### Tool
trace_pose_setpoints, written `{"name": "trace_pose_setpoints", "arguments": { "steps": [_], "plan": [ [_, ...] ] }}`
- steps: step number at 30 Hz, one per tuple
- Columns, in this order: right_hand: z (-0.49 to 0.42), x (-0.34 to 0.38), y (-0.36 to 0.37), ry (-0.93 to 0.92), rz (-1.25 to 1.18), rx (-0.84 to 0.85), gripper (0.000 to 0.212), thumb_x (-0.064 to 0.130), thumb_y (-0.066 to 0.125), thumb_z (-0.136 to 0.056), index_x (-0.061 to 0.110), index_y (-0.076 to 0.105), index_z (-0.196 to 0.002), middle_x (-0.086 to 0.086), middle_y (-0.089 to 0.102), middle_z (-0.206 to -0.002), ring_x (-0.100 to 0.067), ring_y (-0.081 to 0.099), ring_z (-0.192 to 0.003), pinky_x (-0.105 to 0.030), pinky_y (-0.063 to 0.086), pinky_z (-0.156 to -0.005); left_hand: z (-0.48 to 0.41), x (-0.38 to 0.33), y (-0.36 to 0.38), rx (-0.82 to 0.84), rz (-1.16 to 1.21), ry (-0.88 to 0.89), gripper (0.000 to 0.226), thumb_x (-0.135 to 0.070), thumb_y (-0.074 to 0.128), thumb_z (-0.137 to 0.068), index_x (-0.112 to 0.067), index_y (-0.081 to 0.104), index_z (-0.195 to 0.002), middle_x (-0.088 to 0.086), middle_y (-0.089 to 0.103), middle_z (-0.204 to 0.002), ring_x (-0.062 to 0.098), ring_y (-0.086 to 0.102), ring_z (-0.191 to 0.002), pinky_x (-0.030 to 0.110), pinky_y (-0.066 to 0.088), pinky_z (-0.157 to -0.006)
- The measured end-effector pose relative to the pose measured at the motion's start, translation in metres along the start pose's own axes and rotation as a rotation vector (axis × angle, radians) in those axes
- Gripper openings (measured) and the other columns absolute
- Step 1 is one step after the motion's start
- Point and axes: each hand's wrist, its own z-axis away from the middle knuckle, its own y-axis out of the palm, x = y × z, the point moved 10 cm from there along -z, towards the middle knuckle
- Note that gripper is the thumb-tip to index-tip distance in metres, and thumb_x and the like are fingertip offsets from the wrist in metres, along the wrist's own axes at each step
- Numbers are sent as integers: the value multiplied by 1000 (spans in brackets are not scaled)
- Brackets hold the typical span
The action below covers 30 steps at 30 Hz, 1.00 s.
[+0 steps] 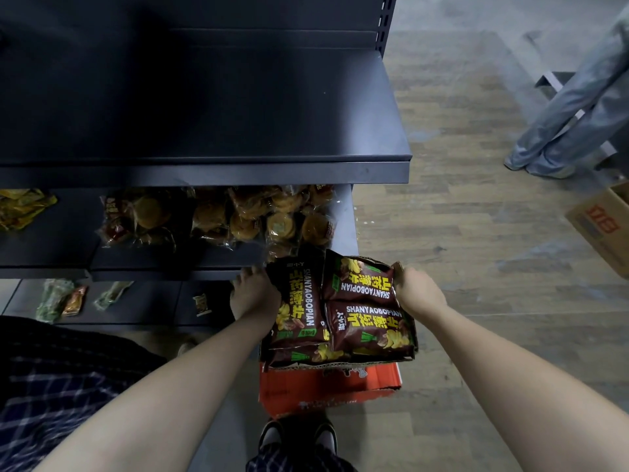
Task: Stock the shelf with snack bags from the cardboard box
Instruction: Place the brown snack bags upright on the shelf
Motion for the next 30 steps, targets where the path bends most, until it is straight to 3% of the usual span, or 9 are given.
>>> {"name": "trace_pose_setpoints", "arguments": {
  "steps": [4,13,17,22,26,30],
  "plan": [
    [-4,33,-1,-176,32,-10,28,12,44,-93,4,52,-118,-17,51,-117,-34,51,-106,-42,48,-88,0,-29,-2,-13,27,143,43,-16,37,-97,-7,32,-140,15,41,-137,30,39,-127,44,44,-95],
    [-4,87,29,-335,210,154,55,28,62,-83,11,39,-131,-11,43,-131,-32,40,-123,-48,41,-92,6,-48,35,218,21,-15,75,-51,48,-92,-4,20,-144,21,20,-147,39,30,-134,48,37,-101],
    [-10,89,43,-326,189,221,75,41,69,-78,14,31,-137,-7,35,-138,-29,32,-132,-57,39,-97,7,-44,57,280,-6,-36,106,-60,60,-81,-8,-2,-150,21,8,-153,39,21,-138,52,35,-102],
    [-14,85,56,-326,190,224,82,37,66,-80,17,20,-145,-8,30,-141,-36,30,-131,-59,43,-92,9,-41,65,326,-65,-19,115,-46,71,-78,-15,-15,-149,18,-4,-156,38,12,-141,51,36,-102],
    [-15,89,55,-310,133,245,79,30,71,-76,18,25,-139,-8,33,-135,-41,30,-128,-60,43,-91,7,-40,61,318,-72,-11,103,-28,65,-83,-20,-12,-150,15,0,-154,37,14,-138,48,38,-100],
    [-19,91,41,-335,48,239,72,42,74,-72,17,41,-131,-9,49,-124,-40,41,-121,-52,43,-95,3,-34,56,325,-11,-33,97,-27,64,-83,-22,-7,-150,15,7,-152,37,15,-137,47,35,-103]
  ]
}}
